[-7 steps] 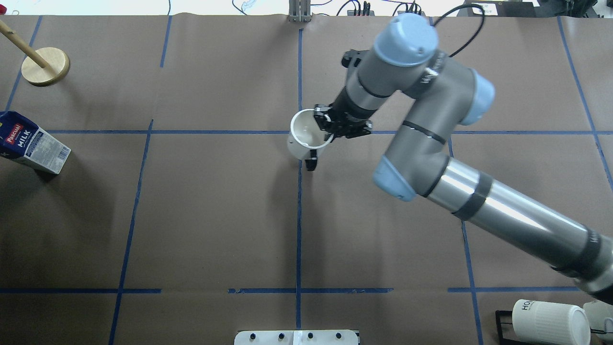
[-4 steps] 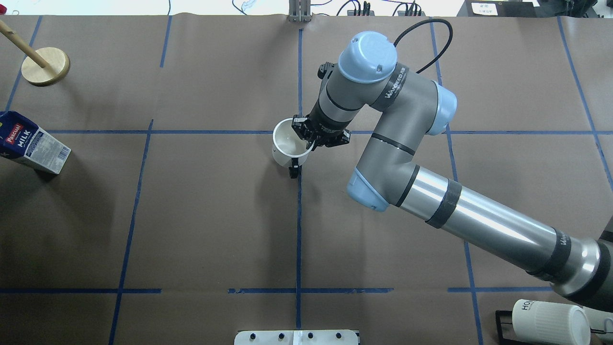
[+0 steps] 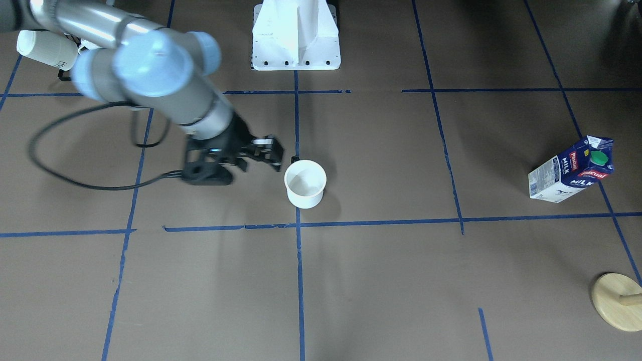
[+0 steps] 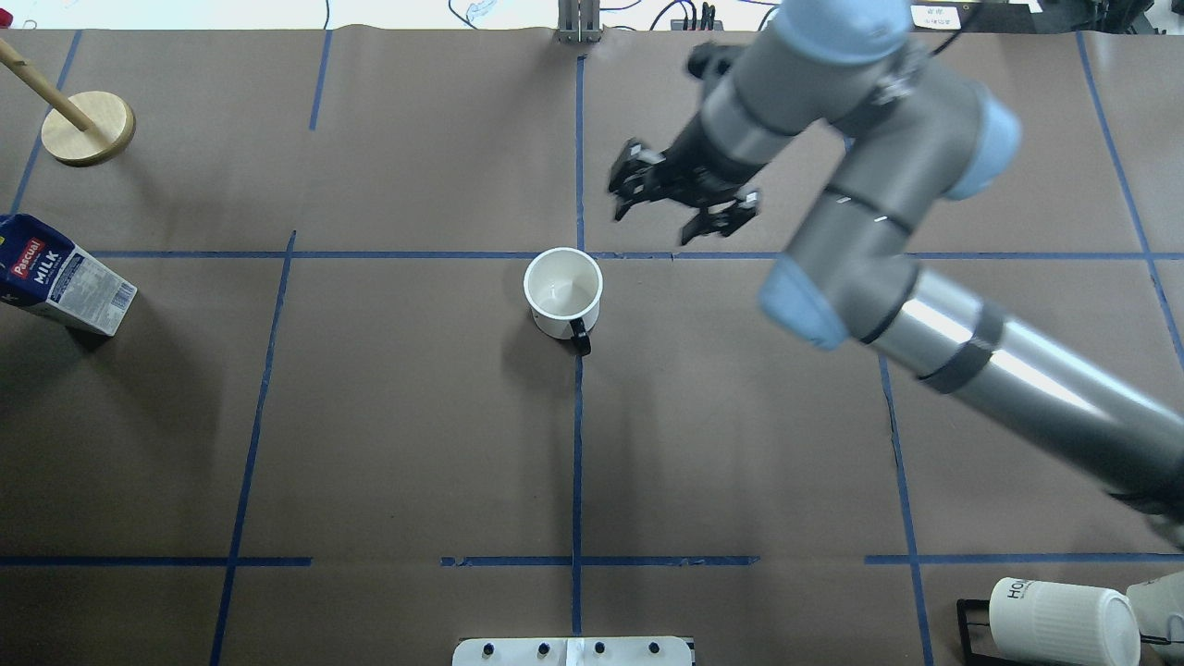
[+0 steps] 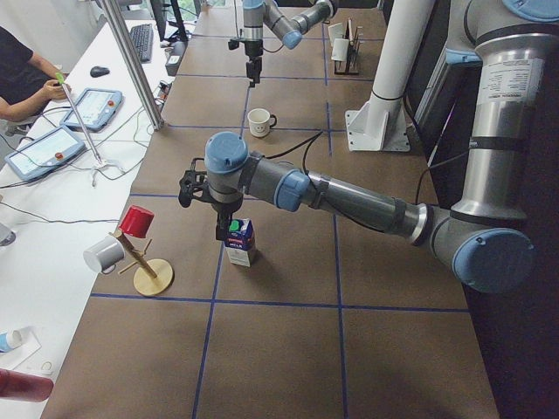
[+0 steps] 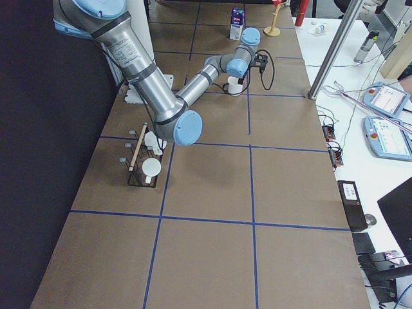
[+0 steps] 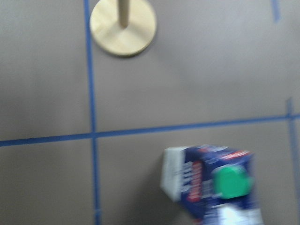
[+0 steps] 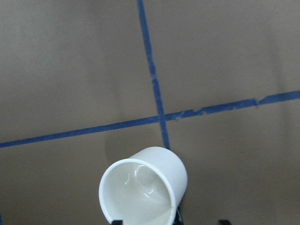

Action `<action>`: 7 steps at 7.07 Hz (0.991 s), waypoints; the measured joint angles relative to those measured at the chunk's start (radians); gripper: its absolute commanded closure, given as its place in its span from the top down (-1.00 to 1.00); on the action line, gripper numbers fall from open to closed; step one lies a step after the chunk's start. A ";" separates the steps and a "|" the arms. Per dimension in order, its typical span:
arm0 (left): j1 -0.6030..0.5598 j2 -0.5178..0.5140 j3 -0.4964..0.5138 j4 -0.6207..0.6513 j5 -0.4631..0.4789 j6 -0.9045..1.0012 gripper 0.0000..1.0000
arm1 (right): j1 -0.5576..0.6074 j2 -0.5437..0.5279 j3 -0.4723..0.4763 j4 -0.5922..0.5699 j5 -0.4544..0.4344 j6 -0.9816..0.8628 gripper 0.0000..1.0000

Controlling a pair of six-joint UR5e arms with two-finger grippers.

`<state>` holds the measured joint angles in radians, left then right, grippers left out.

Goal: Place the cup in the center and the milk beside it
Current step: 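Open the right gripper and lift it away from the mug, then grasp the top of the Pascual milk carton with the left gripper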

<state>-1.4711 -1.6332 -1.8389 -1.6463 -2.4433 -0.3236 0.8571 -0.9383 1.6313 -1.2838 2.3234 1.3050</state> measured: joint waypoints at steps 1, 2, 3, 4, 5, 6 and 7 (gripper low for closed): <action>0.074 -0.012 0.003 -0.002 0.044 -0.017 0.99 | 0.061 -0.087 0.052 0.002 0.053 -0.091 1.00; 0.128 -0.017 0.022 -0.005 0.073 -0.022 0.99 | 0.092 -0.138 0.074 0.004 0.074 -0.150 1.00; 0.153 -0.018 0.043 -0.005 0.096 -0.009 0.99 | 0.101 -0.160 0.081 0.005 0.079 -0.174 1.00; 0.163 -0.020 0.058 -0.003 0.124 0.018 0.99 | 0.099 -0.169 0.084 0.005 0.079 -0.182 1.00; 0.167 -0.021 0.075 -0.002 0.139 0.035 0.99 | 0.096 -0.174 0.086 0.006 0.078 -0.183 1.00; 0.169 -0.023 0.091 -0.005 0.143 0.041 0.99 | 0.092 -0.176 0.088 0.006 0.077 -0.182 1.00; 0.176 -0.024 0.103 -0.010 0.144 0.043 0.99 | 0.088 -0.177 0.090 0.007 0.076 -0.179 1.00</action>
<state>-1.2953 -1.6568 -1.7364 -1.6559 -2.2997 -0.2802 0.9450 -1.1158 1.7210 -1.2768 2.3997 1.1257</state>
